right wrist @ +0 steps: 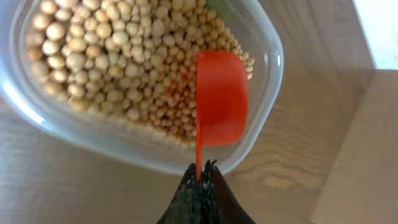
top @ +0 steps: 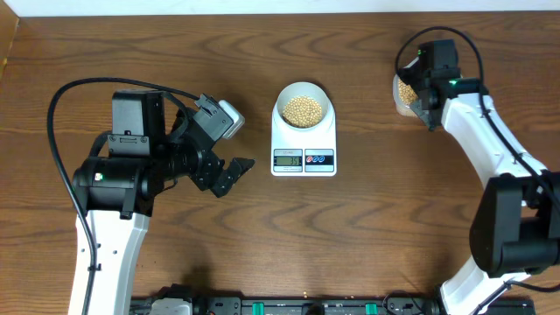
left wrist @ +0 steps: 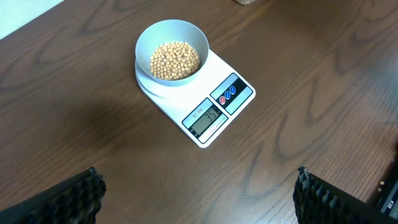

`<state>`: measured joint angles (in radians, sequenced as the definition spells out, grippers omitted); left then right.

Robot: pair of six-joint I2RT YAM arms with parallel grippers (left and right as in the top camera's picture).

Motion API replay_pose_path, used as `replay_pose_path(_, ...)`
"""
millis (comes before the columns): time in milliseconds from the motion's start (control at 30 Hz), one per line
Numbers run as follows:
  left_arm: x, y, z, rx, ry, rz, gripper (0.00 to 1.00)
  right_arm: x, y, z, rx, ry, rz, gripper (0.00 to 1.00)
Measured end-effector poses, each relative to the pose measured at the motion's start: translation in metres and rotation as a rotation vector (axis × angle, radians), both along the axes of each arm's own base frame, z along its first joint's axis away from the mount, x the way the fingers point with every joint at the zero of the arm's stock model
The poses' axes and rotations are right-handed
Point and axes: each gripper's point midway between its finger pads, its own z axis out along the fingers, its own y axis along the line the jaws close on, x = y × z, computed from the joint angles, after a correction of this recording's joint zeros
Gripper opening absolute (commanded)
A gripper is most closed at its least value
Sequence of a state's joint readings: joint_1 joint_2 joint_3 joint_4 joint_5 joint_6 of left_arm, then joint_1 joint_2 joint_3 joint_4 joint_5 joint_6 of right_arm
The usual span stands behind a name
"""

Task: Scoop item into bowl and weigh 50g on scale
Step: 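Carry the empty scoop back right to the soybean tub, then lower the scoop into the tub and scoop more soybeans, right gripper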

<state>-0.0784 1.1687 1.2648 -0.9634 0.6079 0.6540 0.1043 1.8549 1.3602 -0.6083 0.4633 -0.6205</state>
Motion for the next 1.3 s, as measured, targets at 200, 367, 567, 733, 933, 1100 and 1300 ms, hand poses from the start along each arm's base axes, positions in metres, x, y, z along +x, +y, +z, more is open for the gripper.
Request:
replay_pose_path(200, 0.0, 0.0, 0.0, 0.0, 0.0, 0.0, 0.99, 0.002, 0.003, 0.003, -0.064, -0.005, 0.015, 0.01)
replay_pose_path(367, 0.0, 0.0, 0.0, 0.0, 0.0, 0.0, 0.99, -0.006, 0.013, -0.009, 0.023, 0.052, 0.049, 0.01)
replay_pose_path(567, 0.0, 0.0, 0.0, 0.0, 0.0, 0.0, 0.99, -0.009, 0.019, -0.019, 0.182, 0.064, 0.035, 0.01)
replay_pose_path(733, 0.0, 0.0, 0.0, 0.0, 0.0, 0.0, 0.99, -0.008, 0.022, -0.021, 0.312, 0.046, -0.014, 0.01)
replay_pose_path(933, 0.0, 0.0, 0.0, 0.0, 0.0, 0.0, 0.99, -0.008, 0.034, -0.022, 0.492, 0.033, -0.079, 0.01)
replay_pose_path(1100, 0.0, 0.0, 0.0, 0.0, 0.0, 0.0, 0.99, -0.007, 0.043, -0.02, 0.634, 0.027, -0.141, 0.01)
replay_pose_path(1300, 0.0, 0.0, 0.0, 0.0, 0.0, 0.0, 0.99, -0.008, 0.041, -0.019, 0.722, 0.019, -0.221, 0.01)
